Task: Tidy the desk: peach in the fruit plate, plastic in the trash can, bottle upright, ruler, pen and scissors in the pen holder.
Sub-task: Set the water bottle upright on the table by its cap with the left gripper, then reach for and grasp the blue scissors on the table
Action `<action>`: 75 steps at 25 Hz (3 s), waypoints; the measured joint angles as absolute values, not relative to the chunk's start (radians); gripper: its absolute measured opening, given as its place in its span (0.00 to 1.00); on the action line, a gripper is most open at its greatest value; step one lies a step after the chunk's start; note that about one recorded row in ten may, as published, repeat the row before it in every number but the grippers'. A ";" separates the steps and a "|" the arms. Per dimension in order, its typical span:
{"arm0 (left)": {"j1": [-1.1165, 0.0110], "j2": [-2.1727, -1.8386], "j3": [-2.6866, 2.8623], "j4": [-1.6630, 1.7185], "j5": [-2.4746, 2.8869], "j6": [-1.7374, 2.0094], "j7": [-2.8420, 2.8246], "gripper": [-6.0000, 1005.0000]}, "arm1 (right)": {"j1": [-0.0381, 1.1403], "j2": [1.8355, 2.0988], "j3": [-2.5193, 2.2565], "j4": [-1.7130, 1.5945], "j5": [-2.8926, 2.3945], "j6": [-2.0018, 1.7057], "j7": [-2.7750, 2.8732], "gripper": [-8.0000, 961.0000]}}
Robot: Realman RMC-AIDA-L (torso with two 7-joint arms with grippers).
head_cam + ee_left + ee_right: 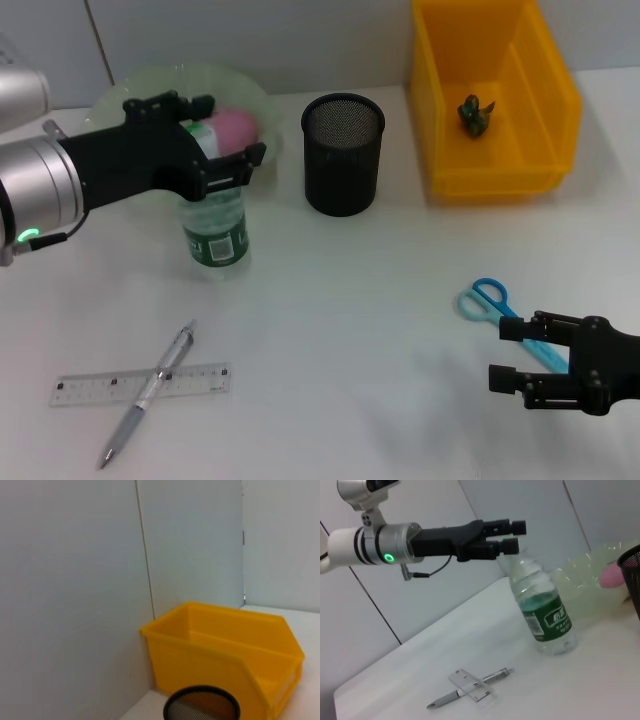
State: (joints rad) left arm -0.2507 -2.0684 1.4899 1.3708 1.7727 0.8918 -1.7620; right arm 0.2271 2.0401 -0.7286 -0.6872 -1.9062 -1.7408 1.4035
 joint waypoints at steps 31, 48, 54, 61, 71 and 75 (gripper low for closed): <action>-0.194 -2.063 1.336 0.708 1.333 1.532 -0.899 0.80 | 0.227 2.088 -0.635 -1.554 -2.089 -1.827 2.183 0.87; -0.284 -2.071 1.360 0.551 1.387 1.400 -0.867 0.80 | 0.457 2.081 -1.227 -1.684 -2.730 -1.871 2.737 0.87; -0.289 -2.071 1.364 0.547 1.387 1.398 -0.867 0.80 | 0.514 2.081 -1.257 -1.498 -2.736 -1.773 2.745 0.87; -0.293 -2.069 1.364 0.545 1.388 1.379 -0.867 0.80 | 0.580 2.081 -1.301 -1.337 -2.737 -1.683 2.757 0.87; -0.330 -2.068 1.365 0.504 1.398 1.368 -0.867 0.80 | 0.592 2.081 -1.344 -1.280 -2.741 -1.646 2.750 0.87; -0.331 -2.068 1.365 0.504 1.399 1.369 -0.867 0.80 | 0.588 2.080 -1.401 -1.284 -2.751 -1.634 2.744 0.87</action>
State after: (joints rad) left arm -0.3309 -2.0679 1.3652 0.5038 1.3987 1.3688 -0.8666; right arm 0.5877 2.0804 -1.4014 -1.2837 -2.7506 -1.6342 2.7441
